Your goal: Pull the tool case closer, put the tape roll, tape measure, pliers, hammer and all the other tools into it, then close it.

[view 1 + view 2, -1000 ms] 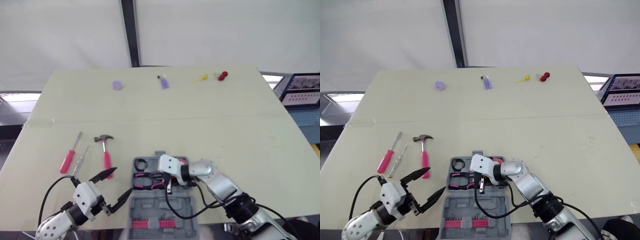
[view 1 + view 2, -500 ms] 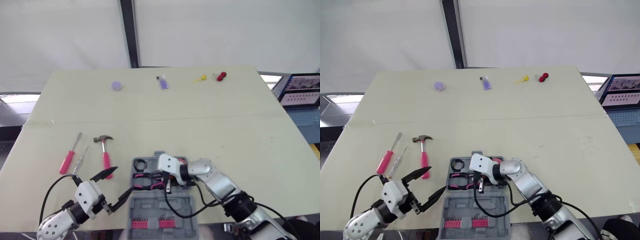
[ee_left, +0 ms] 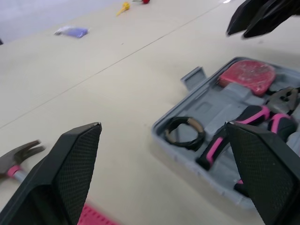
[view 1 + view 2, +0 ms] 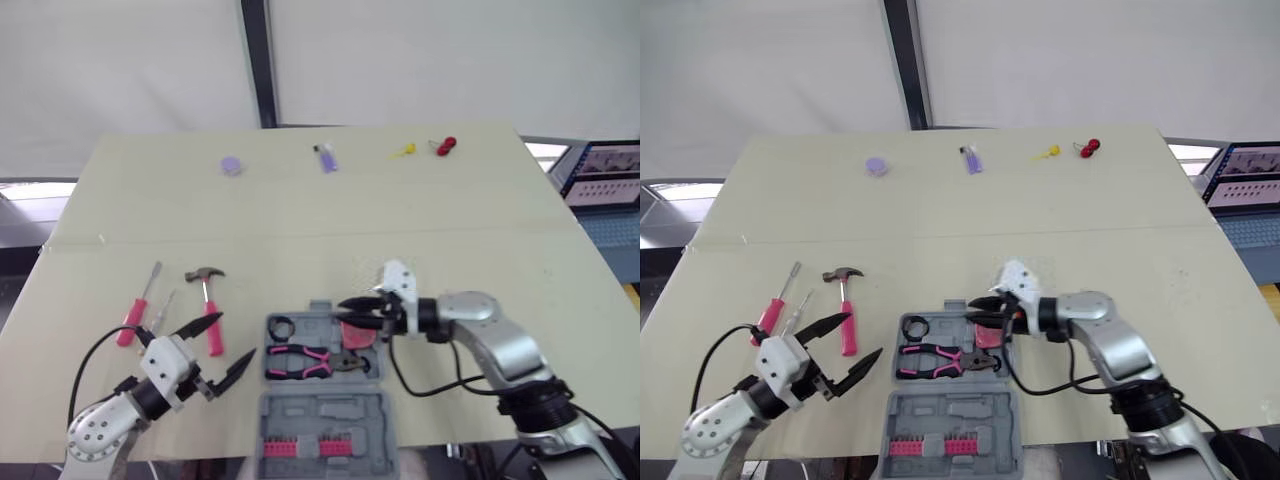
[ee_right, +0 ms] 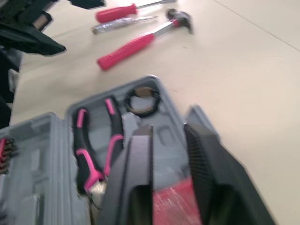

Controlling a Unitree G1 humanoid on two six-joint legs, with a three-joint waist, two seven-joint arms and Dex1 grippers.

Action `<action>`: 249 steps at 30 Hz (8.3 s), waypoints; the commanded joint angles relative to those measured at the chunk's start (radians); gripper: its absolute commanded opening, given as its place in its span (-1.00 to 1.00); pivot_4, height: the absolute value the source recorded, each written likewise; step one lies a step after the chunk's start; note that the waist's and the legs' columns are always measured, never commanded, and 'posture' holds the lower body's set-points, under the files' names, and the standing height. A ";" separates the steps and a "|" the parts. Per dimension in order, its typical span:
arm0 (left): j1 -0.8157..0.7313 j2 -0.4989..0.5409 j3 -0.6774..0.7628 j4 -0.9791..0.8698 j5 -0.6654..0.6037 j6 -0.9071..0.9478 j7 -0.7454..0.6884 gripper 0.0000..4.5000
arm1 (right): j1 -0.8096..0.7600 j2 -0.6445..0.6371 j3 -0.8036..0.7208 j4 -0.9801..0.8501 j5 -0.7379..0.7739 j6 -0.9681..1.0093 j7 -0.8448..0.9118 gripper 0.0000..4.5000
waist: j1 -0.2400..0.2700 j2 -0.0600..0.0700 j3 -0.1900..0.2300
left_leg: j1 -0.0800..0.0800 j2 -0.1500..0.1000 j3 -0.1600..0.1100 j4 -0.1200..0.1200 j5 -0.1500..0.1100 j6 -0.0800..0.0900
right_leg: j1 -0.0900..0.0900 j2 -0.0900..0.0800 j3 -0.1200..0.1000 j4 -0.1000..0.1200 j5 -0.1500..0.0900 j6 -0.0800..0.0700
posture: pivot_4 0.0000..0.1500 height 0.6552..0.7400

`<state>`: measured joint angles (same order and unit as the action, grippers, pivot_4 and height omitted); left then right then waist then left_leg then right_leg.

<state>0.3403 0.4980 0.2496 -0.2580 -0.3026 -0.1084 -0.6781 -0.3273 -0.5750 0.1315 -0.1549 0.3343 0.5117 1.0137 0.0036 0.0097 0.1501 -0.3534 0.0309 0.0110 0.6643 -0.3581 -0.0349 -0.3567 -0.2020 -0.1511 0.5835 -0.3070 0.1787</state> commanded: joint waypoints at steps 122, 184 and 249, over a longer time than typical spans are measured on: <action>-0.428 0.107 -0.419 0.072 0.216 0.529 -0.076 -0.97 | 0.010 -0.138 0.220 -0.058 -0.254 0.006 0.012 -0.98 | 0.021 0.000 0.011 | 0.001 0.000 0.003 0.004 0.000 0.000 | 0.000 0.000 0.001 0.003 0.000 0.000 | 1.00 1.00; -0.431 0.107 -0.411 0.103 0.245 0.514 -0.077 -0.97 | 0.009 -0.122 0.216 0.001 -0.297 -0.034 0.013 -0.98 | 0.021 0.000 0.011 | 0.001 0.000 0.003 0.004 0.000 0.000 | 0.000 0.000 0.001 0.003 0.000 0.000 | 1.00 1.00; -0.240 0.126 0.669 0.516 0.012 0.373 0.546 1.00 | 0.133 -0.173 -0.704 0.725 0.026 -0.451 -0.331 0.98 | -0.006 -0.001 0.012 | 0.002 0.001 0.004 0.001 0.000 0.000 | -0.001 0.000 0.001 0.002 0.000 0.000 | 1.00 1.00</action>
<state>0.0919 0.6159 0.9016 0.2608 -0.2830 0.2863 -0.1430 -0.1887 -0.7342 -0.5556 0.5753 0.3536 0.0861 0.6937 -0.0025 0.0085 0.1621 -0.3518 0.0315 0.0155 0.6648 -0.3579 -0.0349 -0.3576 -0.2025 -0.1498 0.5855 -0.3066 0.1785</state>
